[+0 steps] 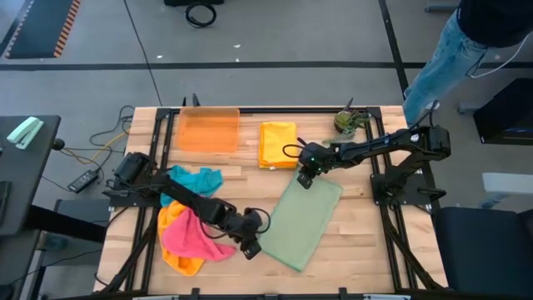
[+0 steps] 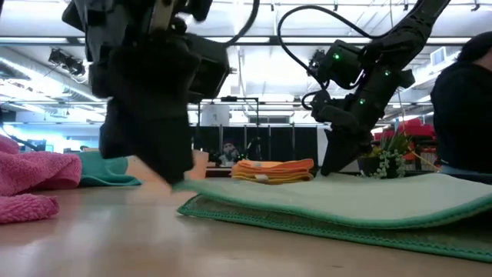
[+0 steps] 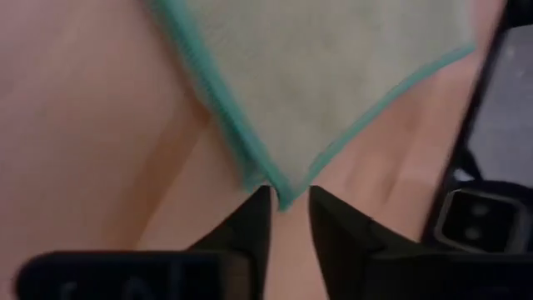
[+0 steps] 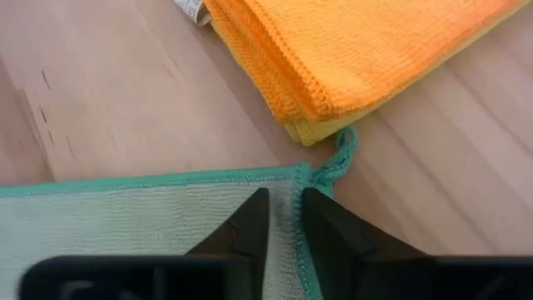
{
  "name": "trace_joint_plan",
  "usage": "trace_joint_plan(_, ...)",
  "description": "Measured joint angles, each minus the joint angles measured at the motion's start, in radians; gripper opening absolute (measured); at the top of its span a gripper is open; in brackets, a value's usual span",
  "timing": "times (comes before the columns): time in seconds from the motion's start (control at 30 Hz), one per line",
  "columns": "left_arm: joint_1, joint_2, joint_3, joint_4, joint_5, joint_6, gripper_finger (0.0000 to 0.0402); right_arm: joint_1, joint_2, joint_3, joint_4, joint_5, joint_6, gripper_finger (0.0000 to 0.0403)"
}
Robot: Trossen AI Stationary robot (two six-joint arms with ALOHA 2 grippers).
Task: Fold microfiber towels
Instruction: Fold the light green towel
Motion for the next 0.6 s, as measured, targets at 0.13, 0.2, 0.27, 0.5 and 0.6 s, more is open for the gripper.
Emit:
trace_joint_plan(0.13,0.031,-0.012,0.000,-0.048,0.052,0.069,0.0147,-0.008,-0.002,0.041,-0.067,-0.002,-0.018,0.0136)
trace_joint_plan(0.2,0.048,-0.029,0.000,-0.068,0.064,0.092,0.0165,-0.010,-0.020,0.079,-0.168,-0.005,-0.016,0.0159)
trace_joint_plan(0.27,0.061,-0.055,0.000,-0.059,0.060,0.126,0.0176,0.002,-0.044,0.125,-0.292,-0.016,-0.012,0.0175)
trace_joint_plan(0.5,0.059,-0.096,0.001,0.044,-0.080,0.376,0.0148,0.294,-0.210,0.112,-0.537,0.055,0.209,0.0190)
trace_joint_plan(0.6,0.054,-0.043,0.000,0.125,-0.090,0.467,0.0102,0.503,-0.284,0.018,-0.485,0.177,0.405,0.0180)
